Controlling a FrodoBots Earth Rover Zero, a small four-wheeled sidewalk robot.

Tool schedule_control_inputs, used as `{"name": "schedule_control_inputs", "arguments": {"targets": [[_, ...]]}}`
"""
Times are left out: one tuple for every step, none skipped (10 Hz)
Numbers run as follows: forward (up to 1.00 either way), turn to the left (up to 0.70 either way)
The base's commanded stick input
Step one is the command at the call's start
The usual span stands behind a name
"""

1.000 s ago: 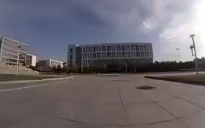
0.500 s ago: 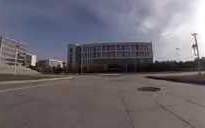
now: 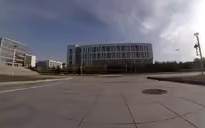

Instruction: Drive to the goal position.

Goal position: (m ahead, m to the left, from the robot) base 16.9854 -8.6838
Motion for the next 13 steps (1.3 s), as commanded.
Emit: {"name": "schedule_control_inputs", "arguments": {"targets": [[0.70, 0.00], [0.70, 0.00], [0.70, 0.00], [0.70, 0.00], [0.70, 0.00], [0.70, 0.00], [0.70, 0.00], [0.70, -0.01], [0.70, -0.15], [0.70, -0.30], [0.70, -0.35], [0.70, -0.35], [0.70, -0.35]]}}
